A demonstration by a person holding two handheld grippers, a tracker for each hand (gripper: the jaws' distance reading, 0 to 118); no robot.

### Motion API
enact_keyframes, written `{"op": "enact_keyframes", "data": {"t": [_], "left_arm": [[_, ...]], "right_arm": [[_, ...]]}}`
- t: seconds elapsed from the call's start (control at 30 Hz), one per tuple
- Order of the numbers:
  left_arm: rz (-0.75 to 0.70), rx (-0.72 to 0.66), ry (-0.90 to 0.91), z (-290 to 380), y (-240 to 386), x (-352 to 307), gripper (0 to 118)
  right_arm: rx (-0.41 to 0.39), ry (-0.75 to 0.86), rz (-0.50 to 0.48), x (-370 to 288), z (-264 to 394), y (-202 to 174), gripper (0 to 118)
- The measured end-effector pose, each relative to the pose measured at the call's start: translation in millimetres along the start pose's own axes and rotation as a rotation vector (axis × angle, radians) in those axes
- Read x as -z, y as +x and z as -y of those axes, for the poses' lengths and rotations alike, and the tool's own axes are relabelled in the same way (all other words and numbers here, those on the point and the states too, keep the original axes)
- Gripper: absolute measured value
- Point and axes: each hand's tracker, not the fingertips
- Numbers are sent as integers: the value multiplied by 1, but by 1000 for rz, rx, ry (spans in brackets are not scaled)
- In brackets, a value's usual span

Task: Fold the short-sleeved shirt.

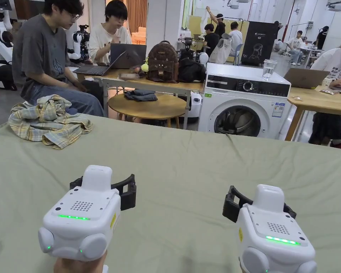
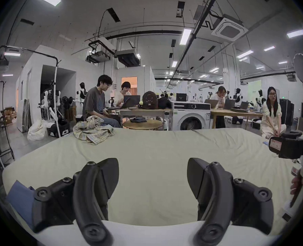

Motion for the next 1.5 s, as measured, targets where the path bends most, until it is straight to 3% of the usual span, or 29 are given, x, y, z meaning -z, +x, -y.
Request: {"op": "enact_keyframes", "data": {"t": [0.2,0.5,0.67,0.87,1.0,1.13,1.5], "left_arm": [[-95,38,52,16,3,26,81],[-79,5,124,5,-6,16,81],[-81,52,106,16,-5,19,81],[-52,44,58,12,-8,15,81],[-47,53,67,16,-5,12,81],[-43,74,63,23,-2,13,81],[-40,94,66,28,-1,13,80]], "right_arm": [[-45,30,17,-2,-2,-2,85],[-95,38,-17,1,0,-7,85],[-21,45,-111,1,-3,-5,85],[67,-29,-82,8,-12,-4,85],[51,-45,-58,9,-14,-6,85],[17,-59,-98,9,-11,-7,85],[87,-97,-102,10,-6,-7,85]]}}
